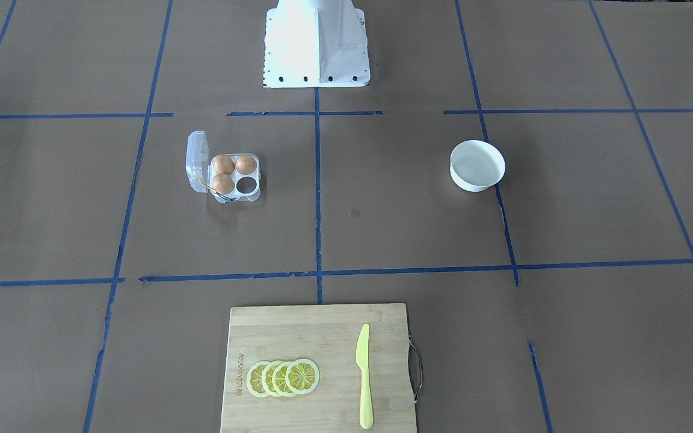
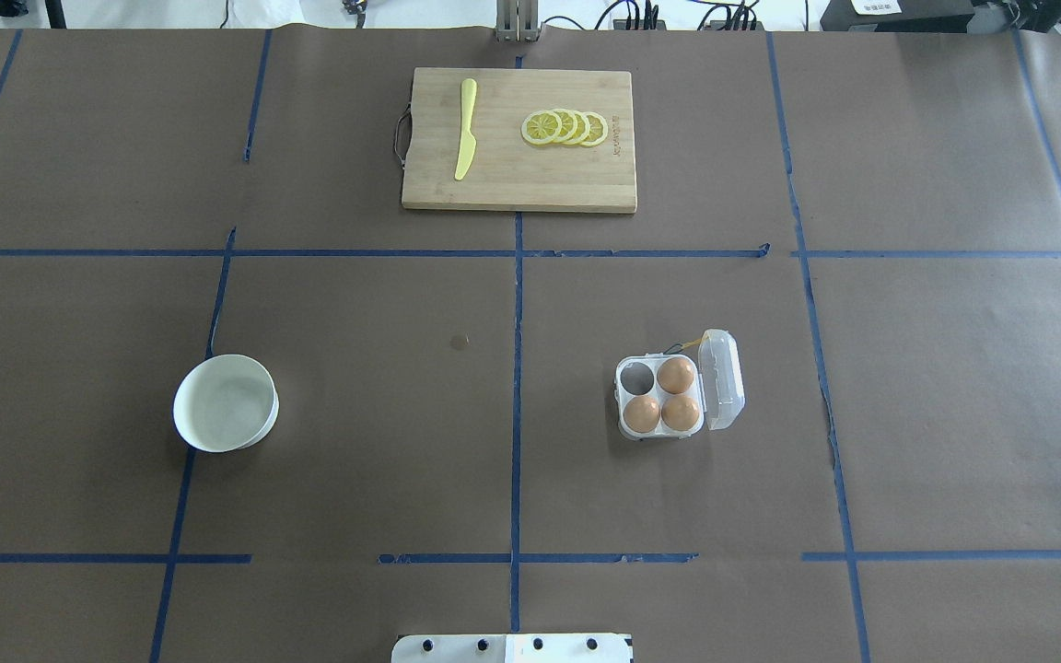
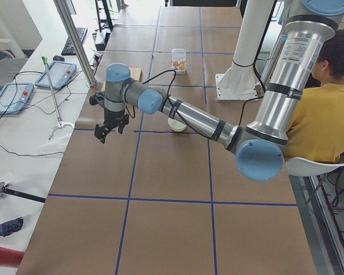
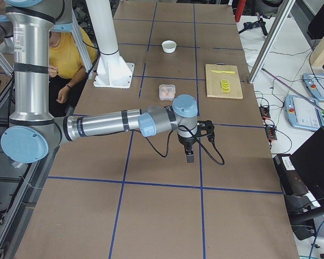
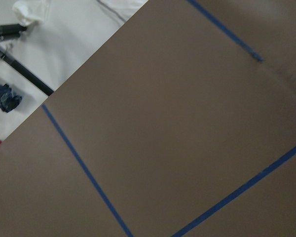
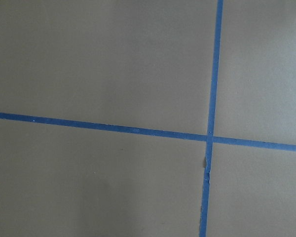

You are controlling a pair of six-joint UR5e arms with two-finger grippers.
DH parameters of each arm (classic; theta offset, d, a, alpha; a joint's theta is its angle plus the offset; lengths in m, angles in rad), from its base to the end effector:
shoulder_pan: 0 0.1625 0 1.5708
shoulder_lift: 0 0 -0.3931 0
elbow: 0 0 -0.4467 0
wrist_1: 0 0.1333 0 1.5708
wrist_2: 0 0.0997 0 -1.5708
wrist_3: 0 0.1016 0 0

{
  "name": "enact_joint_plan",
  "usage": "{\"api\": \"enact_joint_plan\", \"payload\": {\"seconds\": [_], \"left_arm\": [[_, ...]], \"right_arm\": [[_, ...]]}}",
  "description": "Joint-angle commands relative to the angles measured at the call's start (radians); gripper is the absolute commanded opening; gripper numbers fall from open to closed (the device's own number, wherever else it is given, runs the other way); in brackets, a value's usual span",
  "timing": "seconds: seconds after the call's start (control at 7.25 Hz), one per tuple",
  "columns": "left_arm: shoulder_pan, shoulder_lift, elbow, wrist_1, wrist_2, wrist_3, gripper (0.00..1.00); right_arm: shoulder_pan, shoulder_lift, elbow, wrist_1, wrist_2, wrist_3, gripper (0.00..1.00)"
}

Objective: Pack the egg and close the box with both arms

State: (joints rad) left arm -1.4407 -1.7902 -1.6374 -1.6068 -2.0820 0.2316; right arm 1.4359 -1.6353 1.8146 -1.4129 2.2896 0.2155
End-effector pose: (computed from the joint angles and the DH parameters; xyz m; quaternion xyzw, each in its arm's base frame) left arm -0.0003 -0.6422 0.4727 0.1676 0.2414 0.2116 0.9321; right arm -0.0060 -0.5377 0.5143 0.0942 -0.3688 -0.0218 0.9245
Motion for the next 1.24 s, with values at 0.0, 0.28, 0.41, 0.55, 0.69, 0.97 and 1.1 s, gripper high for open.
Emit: {"api": "enact_joint_plan", "payload": {"seconds": [0.0,0.28,0.41,0.55,0.69,0.97,1.1], "left_arm": [[-0.143,0.119,0.102,-0.01,-0.062,0.017,1.0],[-0.181,0.245,0.079,-0.009,-0.235,0.035,1.0],[-0.181,0.283,0.042,-0.008,-0.28,0.034,1.0],[-0.178,0.282,0.031,-0.004,-0.288,0.022,1.0],[-0.178,0.279,0.03,-0.005,-0.288,0.023,1.0],[-0.176,0.27,0.027,-0.007,-0.288,0.025,1.0],[-0.176,0.27,0.024,-0.007,-0.288,0.025,1.0]], "right_arm": [[-0.035,-0.006,0.008,0.047,0.043,0.007,1.0],[-0.093,0.0,0.006,0.075,0.138,0.039,1.0],[-0.161,0.014,0.037,0.083,0.128,0.148,1.0],[-0.233,0.025,0.095,0.086,0.114,0.298,1.0],[-0.338,0.025,0.165,0.086,0.064,0.468,1.0],[-0.562,0.029,0.216,0.136,-0.16,0.672,0.82],[-0.627,0.046,0.213,0.188,-0.171,0.79,0.22]]}}
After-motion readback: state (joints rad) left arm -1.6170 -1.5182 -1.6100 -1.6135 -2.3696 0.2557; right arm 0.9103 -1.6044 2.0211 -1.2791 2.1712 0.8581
